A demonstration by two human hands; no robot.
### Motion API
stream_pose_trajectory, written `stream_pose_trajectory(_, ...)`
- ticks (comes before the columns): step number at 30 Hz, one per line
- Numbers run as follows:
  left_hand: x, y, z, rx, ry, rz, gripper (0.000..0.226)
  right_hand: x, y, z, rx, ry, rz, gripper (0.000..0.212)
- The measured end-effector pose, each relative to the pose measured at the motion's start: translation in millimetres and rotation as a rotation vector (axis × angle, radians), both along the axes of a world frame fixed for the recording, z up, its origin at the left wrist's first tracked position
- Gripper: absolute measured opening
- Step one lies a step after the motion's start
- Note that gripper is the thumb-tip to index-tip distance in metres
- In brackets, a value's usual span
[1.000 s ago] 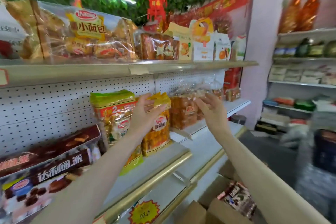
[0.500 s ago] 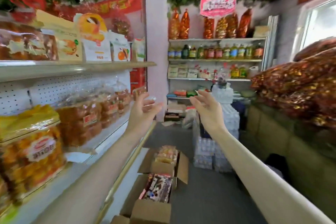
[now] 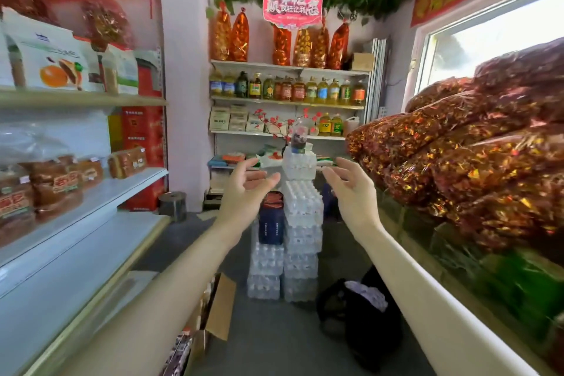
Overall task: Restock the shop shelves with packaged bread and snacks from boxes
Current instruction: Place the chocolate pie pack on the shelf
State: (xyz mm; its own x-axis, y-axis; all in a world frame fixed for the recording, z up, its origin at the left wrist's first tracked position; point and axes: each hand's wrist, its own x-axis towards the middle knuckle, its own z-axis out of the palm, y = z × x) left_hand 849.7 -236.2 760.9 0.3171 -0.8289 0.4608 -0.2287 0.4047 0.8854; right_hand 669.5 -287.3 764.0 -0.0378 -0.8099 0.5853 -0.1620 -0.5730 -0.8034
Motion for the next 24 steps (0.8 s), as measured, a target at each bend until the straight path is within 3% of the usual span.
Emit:
stream_pose_trajectory(11, -17.3, -216.9, -10.1, -0.004, -0.062, 0.012, 0.055, -18.2, -212.4, -11.5, 0.021, 0.000, -0.012, 0.046)
stream_pose_trajectory(24, 88.6, -485.0, -3.6, -0.022, -0.018, 0.218, 0.050, 108.0, -512.7, -0.5, 0.044, 0.035, 0.209, 0.046)
